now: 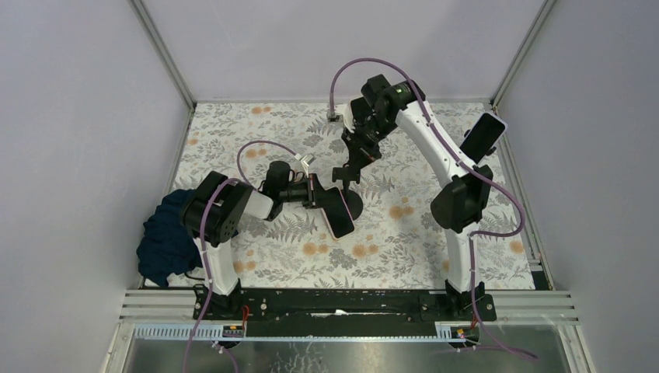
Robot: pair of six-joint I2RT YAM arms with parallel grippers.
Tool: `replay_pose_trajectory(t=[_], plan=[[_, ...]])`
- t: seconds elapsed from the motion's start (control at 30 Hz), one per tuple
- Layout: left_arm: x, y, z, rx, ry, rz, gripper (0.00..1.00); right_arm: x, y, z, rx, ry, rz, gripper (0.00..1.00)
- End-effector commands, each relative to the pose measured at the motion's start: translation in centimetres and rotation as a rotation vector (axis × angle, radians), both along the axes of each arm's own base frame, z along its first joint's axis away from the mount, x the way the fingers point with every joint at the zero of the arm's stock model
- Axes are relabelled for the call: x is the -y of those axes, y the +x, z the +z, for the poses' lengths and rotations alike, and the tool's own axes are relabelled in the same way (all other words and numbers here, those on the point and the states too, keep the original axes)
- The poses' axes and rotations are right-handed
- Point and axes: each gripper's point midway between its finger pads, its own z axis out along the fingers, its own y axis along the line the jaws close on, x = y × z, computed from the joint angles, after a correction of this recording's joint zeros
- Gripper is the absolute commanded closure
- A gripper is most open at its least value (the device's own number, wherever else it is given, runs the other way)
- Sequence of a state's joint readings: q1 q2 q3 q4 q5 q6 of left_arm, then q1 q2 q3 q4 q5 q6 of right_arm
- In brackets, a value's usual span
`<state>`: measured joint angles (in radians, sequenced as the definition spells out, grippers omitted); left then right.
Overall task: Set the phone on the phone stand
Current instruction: Adjust the phone stand at the center of the board.
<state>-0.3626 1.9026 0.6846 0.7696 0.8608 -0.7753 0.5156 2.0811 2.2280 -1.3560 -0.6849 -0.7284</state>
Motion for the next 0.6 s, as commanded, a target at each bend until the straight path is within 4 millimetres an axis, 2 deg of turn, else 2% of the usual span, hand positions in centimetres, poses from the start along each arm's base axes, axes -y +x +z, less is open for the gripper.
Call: replay_pose_trajectory(t=[0.0,0.23,0.33,0.43,0.5,0.57], plan=[[-2.5,0.0,-6.6,-0.058,0.209,0.085,1.0,0.4,-1.3,0.7,-0.208,0.056,-0.06,0.99],[-2.6,0.0,-7.0,-0.067,0.212,0.084,1.0,0.2,-2.0,-0.3,-0.383,0.103,-0.109,0.99],[-2.5,0.1,-6.9,-0.066,0.209,0.083,1.0,0.2,-1.9,-0.8,-0.397,0.092,-0.115,0.95],[-2.4,0.3,-6.4,-0.055,0.203,0.086,1.0,0.2,-1.1,0.6,-0.332,0.119,-0.113,0.7],[-2.4,0.3,-6.2,-0.051,0.2,0.085,1.0,0.2,-0.5,2.4,-0.244,0.143,-0.117,0.52],[-2.4,0.3,-6.0,-0.047,0.199,0.084,1.0,0.2,0.4,4.4,-0.137,0.169,-0.135,0.4]])
